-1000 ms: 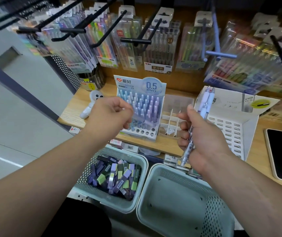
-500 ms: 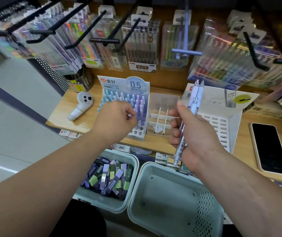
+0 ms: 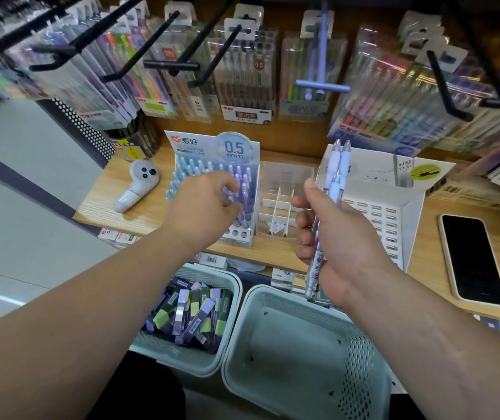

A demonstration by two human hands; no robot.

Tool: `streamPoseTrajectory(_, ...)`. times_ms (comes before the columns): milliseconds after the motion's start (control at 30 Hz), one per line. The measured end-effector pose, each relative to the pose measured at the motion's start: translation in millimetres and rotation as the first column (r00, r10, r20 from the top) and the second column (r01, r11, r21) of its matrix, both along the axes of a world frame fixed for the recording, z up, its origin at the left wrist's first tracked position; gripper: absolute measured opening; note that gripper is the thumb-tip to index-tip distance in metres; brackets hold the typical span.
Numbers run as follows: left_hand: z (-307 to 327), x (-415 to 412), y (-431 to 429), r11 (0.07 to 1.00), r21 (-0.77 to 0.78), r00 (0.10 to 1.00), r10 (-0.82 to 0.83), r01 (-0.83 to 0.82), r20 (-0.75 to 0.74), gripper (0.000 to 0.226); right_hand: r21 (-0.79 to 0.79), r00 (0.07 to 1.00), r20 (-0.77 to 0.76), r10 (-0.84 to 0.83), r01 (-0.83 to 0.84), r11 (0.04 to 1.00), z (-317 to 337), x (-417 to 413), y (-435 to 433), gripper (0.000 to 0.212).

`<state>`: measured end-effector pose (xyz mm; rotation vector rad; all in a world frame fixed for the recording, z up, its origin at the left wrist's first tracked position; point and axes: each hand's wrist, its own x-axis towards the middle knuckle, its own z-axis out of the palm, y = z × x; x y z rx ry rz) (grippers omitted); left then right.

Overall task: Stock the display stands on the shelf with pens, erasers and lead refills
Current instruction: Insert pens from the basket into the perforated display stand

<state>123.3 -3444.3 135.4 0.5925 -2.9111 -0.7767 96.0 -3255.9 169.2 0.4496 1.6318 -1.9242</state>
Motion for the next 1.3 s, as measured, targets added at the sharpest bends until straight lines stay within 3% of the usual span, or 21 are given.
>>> streamPoseTrajectory(267, -1, -1, 7, 0.998, 0.043, 0.997, 0.047, -0.045, -0.054, 0.014, -0.038, 1.000, 0.016, 0.009, -0.008, 0.999, 0, 0, -9, 0.034)
streamPoseTrajectory(333, 7, 3, 13, 0.984, 0.164, 0.992, 0.089, -0.073, -0.092, 0.015, -0.042, 1.000, 0.015, -0.003, 0.004, 0.999, 0, 0, -12, 0.035)
streamPoseTrajectory(367, 12, 6, 17, 0.951, 0.300, 0.992, 0.101, -0.076, -0.069, 0.018, -0.045, 1.000, 0.008, -0.012, 0.013, 0.999, -1, 0, -14, 0.037)
streamPoseTrajectory(433, 22, 13, 26, 0.769, 0.638, 0.997, -0.005, -0.041, 0.071, 0.025, -0.048, 1.000, -0.015, -0.025, 0.024, 0.999, 0, 1, -18, 0.041)
streamPoseTrajectory(467, 27, 18, 30, 0.663, 0.749, 0.985, -0.114, -0.020, 0.126, 0.028, -0.045, 0.999, -0.026, -0.026, 0.025, 0.999, 0, 1, -21, 0.042)
streamPoseTrajectory(533, 30, 29, 35, 0.534, 0.845, 0.953, -0.265, 0.019, 0.147, 0.031, -0.033, 0.999, -0.042, -0.013, 0.012, 0.999, 1, 2, -24, 0.041)
streamPoseTrajectory(667, 26, 42, 37, 0.474, 0.880, 0.973, -0.205, 0.007, 0.102, 0.017, -0.014, 0.997, -0.083, -0.001, 0.000, 1.000, 4, 5, -30, 0.031)
streamPoseTrajectory(767, 24, 46, 29, 0.450, 0.893, 0.988, -0.139, 0.003, 0.066, 0.020, -0.047, 0.996, -0.085, -0.009, 0.005, 0.999, 7, 6, -34, 0.025)
streamPoseTrajectory(967, 28, 55, 5, 0.374, 0.927, 1.000, -0.017, 0.007, -0.001, 0.017, -0.118, 1.000, -0.026, 0.012, -0.015, 0.993, 2, 5, -39, 0.032)
streamPoseTrajectory(1100, 24, 57, -11, 0.344, 0.937, 0.993, 0.119, -0.057, 0.017, 0.018, -0.206, 0.994, 0.032, -0.100, 0.105, 0.973, 2, 2, -43, 0.028)
streamPoseTrajectory(1300, 29, 57, -26, 0.189, 0.974, 0.952, 0.298, -0.125, 0.064, 0.024, -0.063, 0.995, -0.097, -0.032, 0.026, 0.998, -2, 6, -45, 0.016)
